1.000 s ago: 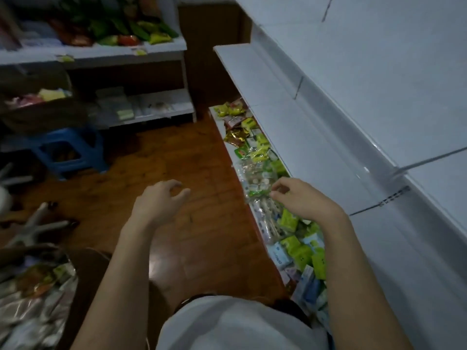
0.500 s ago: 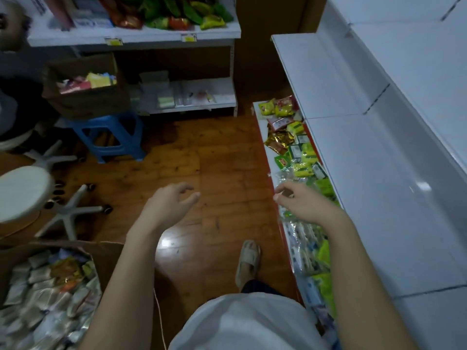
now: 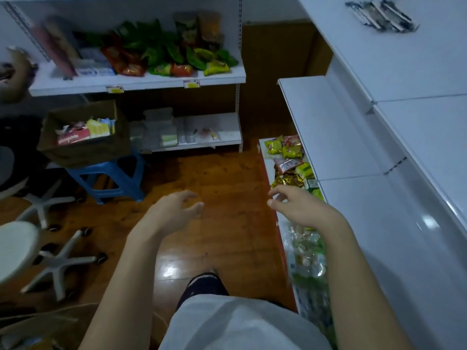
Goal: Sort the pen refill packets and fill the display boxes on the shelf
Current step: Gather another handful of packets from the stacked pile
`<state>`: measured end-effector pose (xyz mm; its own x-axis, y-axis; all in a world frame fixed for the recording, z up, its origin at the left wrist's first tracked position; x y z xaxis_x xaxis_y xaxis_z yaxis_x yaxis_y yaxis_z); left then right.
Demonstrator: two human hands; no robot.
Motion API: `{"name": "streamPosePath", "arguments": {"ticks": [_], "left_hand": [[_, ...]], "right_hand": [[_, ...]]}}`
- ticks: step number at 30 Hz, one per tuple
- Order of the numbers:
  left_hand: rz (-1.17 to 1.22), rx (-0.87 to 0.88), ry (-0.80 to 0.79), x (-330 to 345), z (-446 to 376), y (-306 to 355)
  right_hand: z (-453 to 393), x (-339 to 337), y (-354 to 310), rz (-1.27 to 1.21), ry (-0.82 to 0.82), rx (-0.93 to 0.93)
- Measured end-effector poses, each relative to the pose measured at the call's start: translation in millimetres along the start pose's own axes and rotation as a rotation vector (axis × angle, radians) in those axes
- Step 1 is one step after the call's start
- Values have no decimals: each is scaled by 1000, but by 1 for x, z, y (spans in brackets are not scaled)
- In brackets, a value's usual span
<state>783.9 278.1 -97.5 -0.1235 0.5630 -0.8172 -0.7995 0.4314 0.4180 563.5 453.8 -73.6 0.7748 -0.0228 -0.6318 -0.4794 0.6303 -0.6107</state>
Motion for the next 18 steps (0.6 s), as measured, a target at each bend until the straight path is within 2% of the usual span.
{"name": "streamPosePath", "arguments": {"ticks": [11,18], "left_hand": [[-12,129,-102,-79,-229,18],[-28,215,-131,-129,-350,49]], "right_hand": [[-175,-74,-40,-18,85,160],[-260,-129,-41,-109,103,250]]}}
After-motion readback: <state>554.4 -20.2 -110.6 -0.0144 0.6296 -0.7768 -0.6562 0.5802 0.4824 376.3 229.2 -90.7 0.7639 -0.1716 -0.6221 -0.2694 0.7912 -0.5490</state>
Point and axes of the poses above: each hand's wrist, its own z-axis away from the middle knuckle, its own x-axis out of the palm, y = z × x, the point moved 5 cm from there along -z, towards the middle knuckle
